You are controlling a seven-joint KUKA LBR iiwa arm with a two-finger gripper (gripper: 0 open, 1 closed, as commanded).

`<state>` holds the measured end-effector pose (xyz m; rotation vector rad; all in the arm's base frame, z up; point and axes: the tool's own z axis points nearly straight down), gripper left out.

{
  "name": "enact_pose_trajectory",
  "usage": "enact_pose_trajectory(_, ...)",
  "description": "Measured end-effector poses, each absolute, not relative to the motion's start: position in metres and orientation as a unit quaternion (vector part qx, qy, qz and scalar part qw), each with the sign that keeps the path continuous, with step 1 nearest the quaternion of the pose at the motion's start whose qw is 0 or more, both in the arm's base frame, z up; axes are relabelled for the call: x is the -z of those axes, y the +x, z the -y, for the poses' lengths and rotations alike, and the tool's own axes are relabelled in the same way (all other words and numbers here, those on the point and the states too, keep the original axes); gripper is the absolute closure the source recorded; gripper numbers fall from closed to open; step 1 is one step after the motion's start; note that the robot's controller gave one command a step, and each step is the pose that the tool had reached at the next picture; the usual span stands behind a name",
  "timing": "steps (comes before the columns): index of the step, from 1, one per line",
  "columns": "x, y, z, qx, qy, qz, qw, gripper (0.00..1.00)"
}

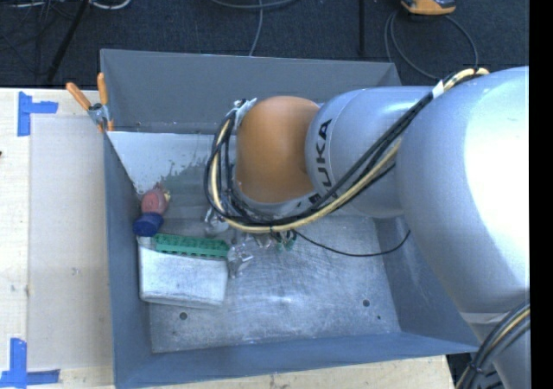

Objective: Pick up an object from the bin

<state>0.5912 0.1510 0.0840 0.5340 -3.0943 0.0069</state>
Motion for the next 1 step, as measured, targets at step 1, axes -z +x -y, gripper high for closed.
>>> enact_pose_trajectory(1, -0.155, 0.5928, -0.1525, 0.0, 0.169, 0.986, -0.004, 1.0)
